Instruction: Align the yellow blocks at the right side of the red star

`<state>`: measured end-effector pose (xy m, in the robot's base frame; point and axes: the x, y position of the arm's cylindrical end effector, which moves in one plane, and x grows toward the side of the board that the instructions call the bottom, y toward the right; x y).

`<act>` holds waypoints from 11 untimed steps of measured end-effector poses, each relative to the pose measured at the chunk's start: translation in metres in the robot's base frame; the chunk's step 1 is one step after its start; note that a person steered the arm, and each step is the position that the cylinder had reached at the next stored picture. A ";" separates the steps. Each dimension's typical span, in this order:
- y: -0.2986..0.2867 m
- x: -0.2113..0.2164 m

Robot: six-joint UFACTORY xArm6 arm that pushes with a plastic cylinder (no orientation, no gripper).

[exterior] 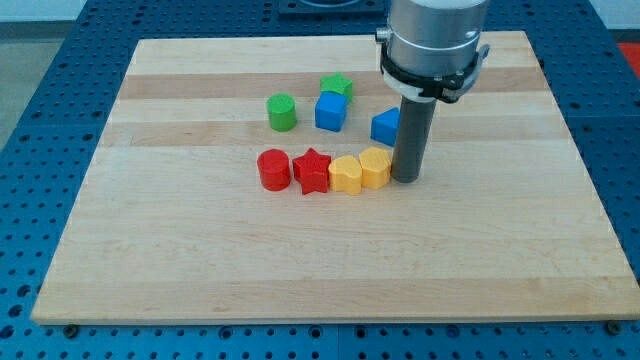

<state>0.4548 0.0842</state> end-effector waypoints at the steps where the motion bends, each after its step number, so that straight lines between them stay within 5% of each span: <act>1: 0.003 -0.014; 11: -0.010 -0.016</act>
